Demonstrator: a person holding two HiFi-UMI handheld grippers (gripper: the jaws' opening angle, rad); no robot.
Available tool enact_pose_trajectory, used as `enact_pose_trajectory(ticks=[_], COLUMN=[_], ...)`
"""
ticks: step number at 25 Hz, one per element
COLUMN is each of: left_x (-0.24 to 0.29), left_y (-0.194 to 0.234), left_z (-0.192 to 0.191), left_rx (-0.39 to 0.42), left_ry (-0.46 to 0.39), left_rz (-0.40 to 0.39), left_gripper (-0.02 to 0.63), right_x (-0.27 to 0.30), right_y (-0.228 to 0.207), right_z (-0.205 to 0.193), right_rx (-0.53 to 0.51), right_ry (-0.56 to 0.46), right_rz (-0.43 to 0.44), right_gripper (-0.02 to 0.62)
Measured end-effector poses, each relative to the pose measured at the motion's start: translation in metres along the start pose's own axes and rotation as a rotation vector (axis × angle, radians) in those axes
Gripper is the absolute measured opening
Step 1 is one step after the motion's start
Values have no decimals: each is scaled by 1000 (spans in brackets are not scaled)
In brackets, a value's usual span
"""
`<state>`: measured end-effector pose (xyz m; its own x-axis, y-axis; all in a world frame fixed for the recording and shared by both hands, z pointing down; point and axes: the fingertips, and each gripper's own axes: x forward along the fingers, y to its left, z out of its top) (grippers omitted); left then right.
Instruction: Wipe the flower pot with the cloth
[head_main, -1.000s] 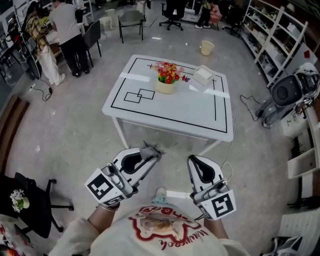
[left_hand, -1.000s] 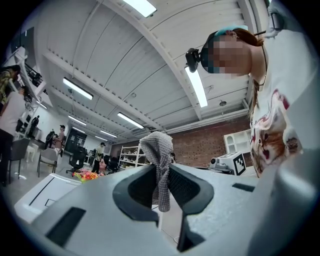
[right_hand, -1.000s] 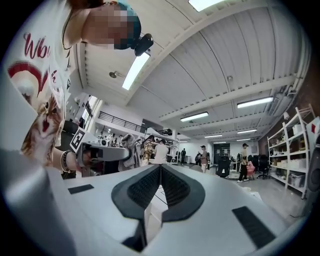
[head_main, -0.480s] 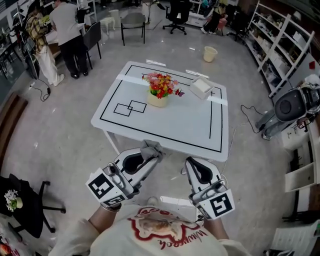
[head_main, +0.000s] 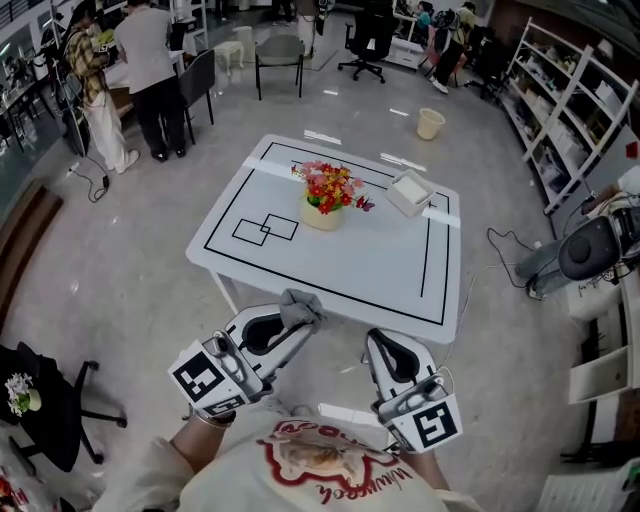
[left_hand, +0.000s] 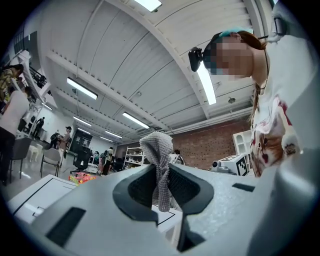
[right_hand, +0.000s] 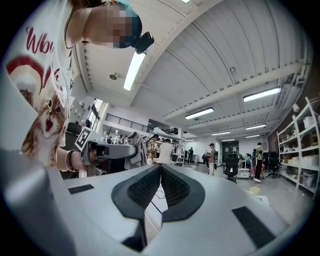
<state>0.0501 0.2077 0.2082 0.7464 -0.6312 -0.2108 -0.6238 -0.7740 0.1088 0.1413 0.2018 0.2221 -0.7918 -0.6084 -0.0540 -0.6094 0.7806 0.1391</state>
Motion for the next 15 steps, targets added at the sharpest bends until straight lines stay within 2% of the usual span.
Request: enact_pose_trajectory(ticks=[4, 8, 15], left_x=[-3, -8, -6], left_y=[0, 4, 46], left_z=[-5, -12, -12], left_rx=[-19, -24, -7], left_ry=[-17, 19, 18], left_rz=[36, 58, 83], left_gripper=[55, 55, 55], right_x=[-3, 4, 49], right_y=[-3, -2, -15], right_z=[-13, -20, -29], right_rx=[15, 43, 50], right_ry=[18, 34, 18], right_rz=[5, 29, 47], right_gripper=[6, 6, 6])
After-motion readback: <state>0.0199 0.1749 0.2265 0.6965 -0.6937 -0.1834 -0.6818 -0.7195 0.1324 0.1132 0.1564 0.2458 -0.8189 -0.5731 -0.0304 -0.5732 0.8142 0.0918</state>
